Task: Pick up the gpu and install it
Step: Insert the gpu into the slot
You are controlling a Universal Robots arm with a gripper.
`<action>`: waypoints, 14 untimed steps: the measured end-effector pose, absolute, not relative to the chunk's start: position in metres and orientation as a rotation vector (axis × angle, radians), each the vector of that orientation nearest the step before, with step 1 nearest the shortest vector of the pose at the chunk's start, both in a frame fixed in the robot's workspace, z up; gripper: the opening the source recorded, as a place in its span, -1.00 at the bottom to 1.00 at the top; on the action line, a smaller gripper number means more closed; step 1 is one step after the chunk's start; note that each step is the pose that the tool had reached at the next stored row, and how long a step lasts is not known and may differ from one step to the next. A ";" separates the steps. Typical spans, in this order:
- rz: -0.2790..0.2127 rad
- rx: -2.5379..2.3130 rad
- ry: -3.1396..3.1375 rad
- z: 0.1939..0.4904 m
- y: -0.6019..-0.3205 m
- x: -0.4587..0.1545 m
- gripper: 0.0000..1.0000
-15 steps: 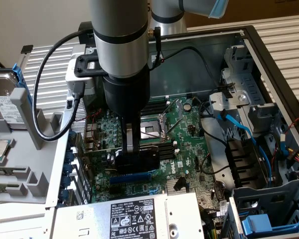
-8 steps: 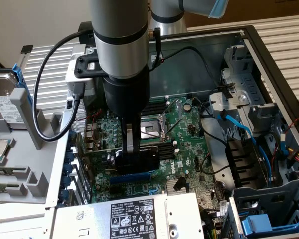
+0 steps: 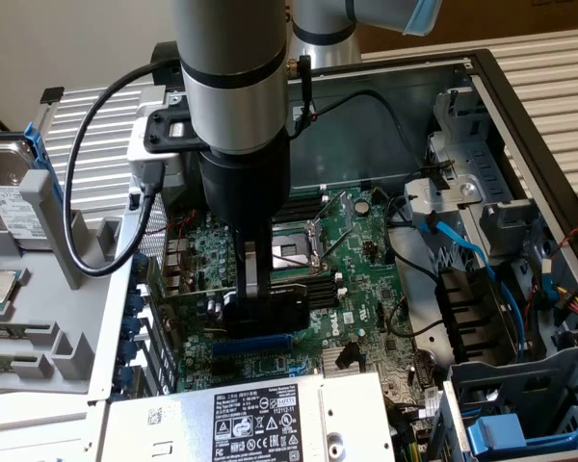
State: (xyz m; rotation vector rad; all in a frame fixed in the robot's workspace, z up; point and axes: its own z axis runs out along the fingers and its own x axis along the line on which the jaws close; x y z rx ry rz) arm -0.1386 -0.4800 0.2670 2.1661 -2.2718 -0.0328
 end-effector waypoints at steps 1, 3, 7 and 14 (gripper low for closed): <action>-0.032 2.167 -2.272 0.267 -0.480 -0.139 -0.47; -0.029 2.168 -2.274 0.266 -0.480 -0.139 -0.47; -0.025 2.170 -2.275 0.265 -0.480 -0.140 -0.47; -0.025 2.170 -2.275 0.265 -0.480 -0.140 -0.47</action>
